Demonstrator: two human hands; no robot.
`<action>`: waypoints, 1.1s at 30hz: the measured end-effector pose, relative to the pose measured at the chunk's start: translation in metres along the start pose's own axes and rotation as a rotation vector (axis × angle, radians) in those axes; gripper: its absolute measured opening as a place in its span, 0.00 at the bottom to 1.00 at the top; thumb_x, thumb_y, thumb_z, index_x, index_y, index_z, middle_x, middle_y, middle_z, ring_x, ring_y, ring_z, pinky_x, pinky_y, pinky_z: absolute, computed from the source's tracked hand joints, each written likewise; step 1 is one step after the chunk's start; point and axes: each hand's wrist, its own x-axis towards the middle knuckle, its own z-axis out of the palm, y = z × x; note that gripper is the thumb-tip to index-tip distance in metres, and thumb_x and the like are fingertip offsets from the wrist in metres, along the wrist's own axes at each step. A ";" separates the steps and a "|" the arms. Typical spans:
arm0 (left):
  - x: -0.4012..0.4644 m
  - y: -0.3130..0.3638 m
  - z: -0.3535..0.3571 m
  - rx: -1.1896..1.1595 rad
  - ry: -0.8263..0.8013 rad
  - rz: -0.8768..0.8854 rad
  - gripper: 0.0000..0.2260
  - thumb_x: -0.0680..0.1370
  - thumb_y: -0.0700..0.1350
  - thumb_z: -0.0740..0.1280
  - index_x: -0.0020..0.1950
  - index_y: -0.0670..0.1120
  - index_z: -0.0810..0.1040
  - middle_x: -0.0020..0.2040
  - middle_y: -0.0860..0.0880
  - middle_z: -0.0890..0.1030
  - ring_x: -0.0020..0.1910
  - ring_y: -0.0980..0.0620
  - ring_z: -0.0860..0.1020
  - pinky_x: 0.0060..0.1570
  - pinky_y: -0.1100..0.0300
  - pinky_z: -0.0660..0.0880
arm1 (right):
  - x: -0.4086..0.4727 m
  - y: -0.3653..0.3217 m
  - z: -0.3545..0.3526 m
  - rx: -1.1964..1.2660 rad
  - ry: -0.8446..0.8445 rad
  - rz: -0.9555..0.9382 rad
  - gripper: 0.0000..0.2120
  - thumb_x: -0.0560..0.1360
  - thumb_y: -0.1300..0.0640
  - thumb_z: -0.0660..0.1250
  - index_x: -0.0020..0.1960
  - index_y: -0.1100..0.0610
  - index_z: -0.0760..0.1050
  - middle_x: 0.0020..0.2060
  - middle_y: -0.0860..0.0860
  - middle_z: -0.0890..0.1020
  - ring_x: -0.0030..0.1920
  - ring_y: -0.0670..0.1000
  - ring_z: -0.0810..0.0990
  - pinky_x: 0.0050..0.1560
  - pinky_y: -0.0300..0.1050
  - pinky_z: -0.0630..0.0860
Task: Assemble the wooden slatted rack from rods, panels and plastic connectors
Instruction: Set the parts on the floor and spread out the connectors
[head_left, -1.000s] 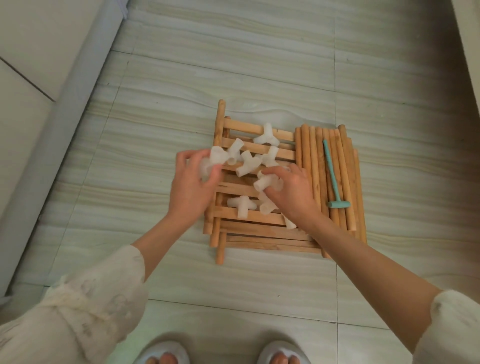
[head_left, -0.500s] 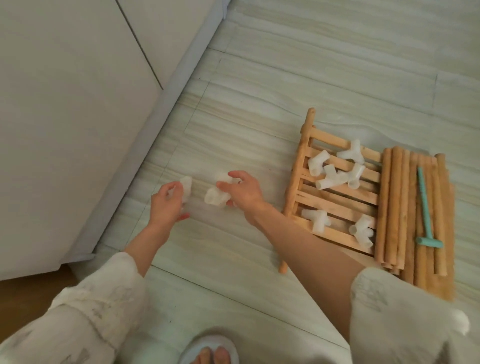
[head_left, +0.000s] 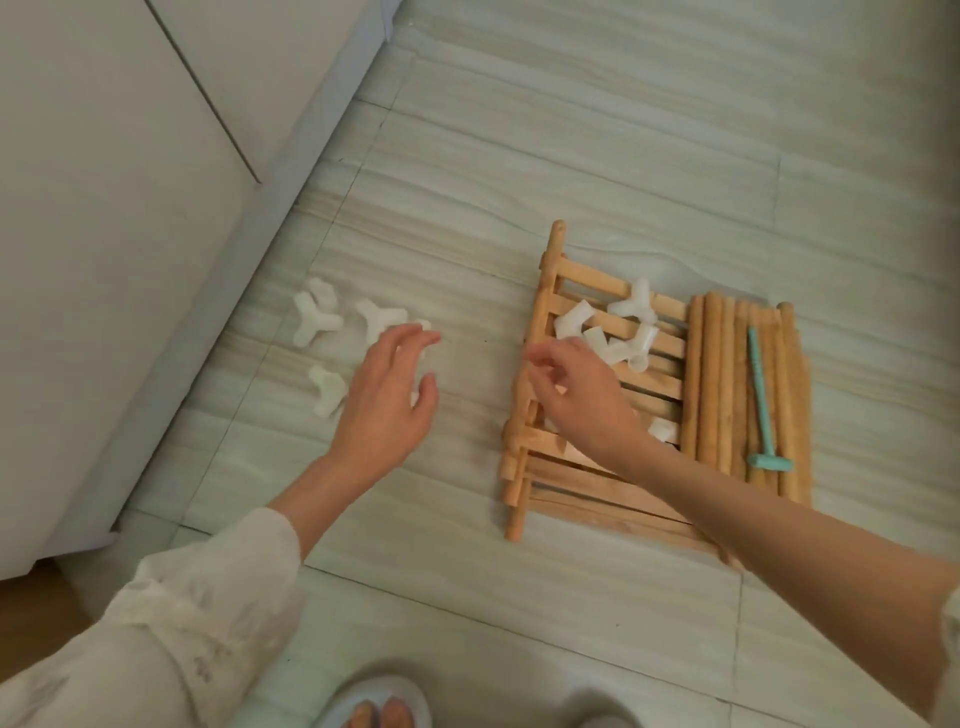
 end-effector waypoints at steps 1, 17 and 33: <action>0.001 0.011 0.009 0.111 -0.072 0.110 0.19 0.75 0.47 0.60 0.65 0.43 0.71 0.65 0.41 0.71 0.65 0.42 0.70 0.63 0.50 0.67 | -0.011 0.018 -0.010 -0.159 0.028 -0.029 0.13 0.79 0.54 0.61 0.63 0.54 0.73 0.56 0.48 0.73 0.54 0.47 0.74 0.57 0.42 0.71; 0.026 0.094 0.095 0.598 -0.757 0.557 0.14 0.79 0.42 0.62 0.64 0.48 0.73 0.62 0.48 0.69 0.63 0.49 0.65 0.63 0.54 0.66 | -0.036 0.115 -0.027 0.007 0.157 0.307 0.18 0.77 0.63 0.63 0.66 0.55 0.70 0.64 0.52 0.71 0.64 0.50 0.70 0.64 0.40 0.66; 0.095 0.132 0.108 0.723 -0.571 0.079 0.24 0.77 0.58 0.63 0.71 0.55 0.60 0.68 0.41 0.62 0.53 0.43 0.77 0.44 0.54 0.67 | 0.044 0.107 -0.053 -0.291 -0.084 0.274 0.35 0.75 0.48 0.66 0.76 0.52 0.51 0.71 0.59 0.63 0.66 0.59 0.70 0.61 0.53 0.71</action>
